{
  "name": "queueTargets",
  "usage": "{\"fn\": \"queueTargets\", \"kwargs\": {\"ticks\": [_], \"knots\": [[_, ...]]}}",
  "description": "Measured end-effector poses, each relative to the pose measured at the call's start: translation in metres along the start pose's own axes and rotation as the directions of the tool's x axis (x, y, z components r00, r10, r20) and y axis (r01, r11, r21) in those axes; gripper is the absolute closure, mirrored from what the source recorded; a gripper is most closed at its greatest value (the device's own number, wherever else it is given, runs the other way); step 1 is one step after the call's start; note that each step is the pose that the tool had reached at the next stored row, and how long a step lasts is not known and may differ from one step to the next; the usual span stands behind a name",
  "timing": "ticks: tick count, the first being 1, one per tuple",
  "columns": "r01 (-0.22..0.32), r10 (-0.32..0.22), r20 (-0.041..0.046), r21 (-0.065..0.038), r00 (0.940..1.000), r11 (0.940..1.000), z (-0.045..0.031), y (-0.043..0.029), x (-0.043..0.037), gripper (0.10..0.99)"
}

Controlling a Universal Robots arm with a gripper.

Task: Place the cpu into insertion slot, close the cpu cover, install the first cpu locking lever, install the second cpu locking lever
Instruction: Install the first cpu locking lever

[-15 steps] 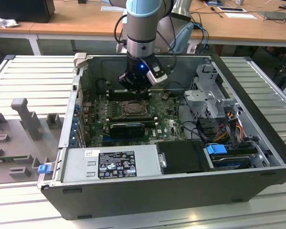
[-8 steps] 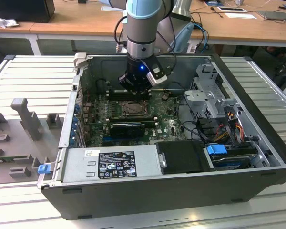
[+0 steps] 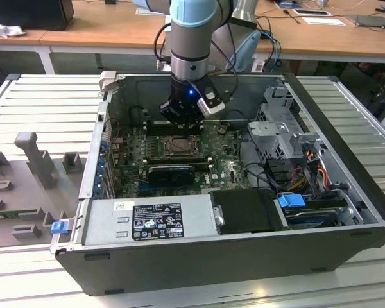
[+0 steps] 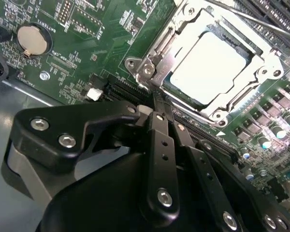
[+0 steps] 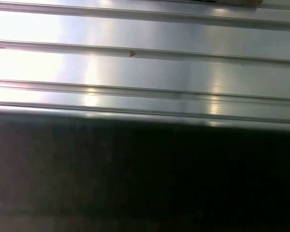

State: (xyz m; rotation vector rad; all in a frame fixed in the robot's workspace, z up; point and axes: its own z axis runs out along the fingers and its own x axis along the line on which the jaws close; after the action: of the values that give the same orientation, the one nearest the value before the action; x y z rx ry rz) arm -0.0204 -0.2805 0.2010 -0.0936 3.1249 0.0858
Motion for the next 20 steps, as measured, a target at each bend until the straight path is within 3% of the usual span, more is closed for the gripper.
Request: {"fn": "queueTargets", "kwargs": {"ticks": [5, 10, 20], "knots": [[0.0, 0.0, 0.0011, -0.002, 1.0, 1.0, -0.0028, 0.0004, -0.0004, 0.98], [0.0, 0.0, 0.0004, -0.001, 1.0, 1.0, -0.0184, 0.0011, -0.0005, 0.98], [0.0, 0.0, 0.0004, -0.002, 1.0, 1.0, -0.0187, -0.0038, -0.0002, 0.98]]}}
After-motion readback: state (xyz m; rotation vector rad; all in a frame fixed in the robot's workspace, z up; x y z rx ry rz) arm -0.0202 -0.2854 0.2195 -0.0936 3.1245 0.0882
